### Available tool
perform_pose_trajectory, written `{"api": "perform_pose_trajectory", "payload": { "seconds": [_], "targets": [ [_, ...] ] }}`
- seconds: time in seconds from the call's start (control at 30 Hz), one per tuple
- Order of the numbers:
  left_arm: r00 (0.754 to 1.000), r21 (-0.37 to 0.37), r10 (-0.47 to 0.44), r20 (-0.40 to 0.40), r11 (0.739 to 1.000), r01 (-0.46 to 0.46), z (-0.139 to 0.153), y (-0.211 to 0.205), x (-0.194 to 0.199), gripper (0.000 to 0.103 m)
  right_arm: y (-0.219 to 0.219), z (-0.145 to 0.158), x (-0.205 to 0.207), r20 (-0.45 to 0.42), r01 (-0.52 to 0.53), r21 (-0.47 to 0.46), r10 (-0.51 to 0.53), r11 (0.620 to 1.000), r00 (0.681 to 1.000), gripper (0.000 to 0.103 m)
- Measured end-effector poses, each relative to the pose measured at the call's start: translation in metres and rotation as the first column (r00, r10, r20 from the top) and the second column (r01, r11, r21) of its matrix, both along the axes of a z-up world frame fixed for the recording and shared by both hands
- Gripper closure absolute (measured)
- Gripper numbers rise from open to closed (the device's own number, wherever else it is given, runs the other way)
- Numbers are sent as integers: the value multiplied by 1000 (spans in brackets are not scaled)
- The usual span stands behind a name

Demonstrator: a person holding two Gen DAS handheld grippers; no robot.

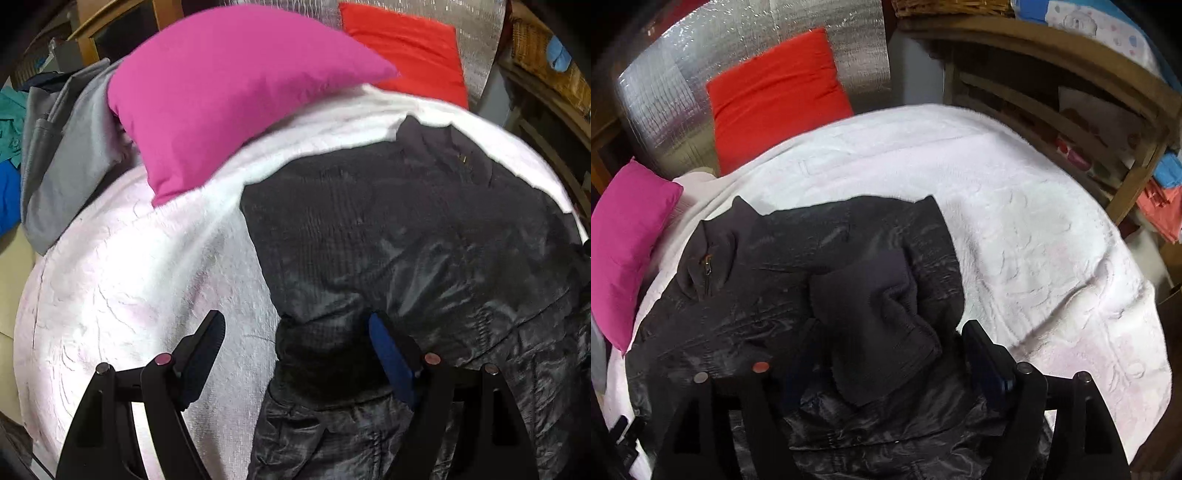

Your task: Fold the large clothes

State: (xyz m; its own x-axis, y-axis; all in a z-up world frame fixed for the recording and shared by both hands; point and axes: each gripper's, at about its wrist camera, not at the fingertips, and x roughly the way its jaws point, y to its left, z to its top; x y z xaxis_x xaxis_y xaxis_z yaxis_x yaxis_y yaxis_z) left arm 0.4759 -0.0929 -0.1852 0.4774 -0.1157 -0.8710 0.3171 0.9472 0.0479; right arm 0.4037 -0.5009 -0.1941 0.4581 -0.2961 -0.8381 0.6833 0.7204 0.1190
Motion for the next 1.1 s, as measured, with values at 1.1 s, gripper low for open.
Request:
{"api": "perform_pose_trajectory", "payload": {
  "seconds": [1.1],
  "targets": [
    [977, -277, 171, 126, 952, -130, 28, 135, -239, 21, -8, -31, -318, 380, -349, 350, 208, 869, 901, 21]
  ]
}}
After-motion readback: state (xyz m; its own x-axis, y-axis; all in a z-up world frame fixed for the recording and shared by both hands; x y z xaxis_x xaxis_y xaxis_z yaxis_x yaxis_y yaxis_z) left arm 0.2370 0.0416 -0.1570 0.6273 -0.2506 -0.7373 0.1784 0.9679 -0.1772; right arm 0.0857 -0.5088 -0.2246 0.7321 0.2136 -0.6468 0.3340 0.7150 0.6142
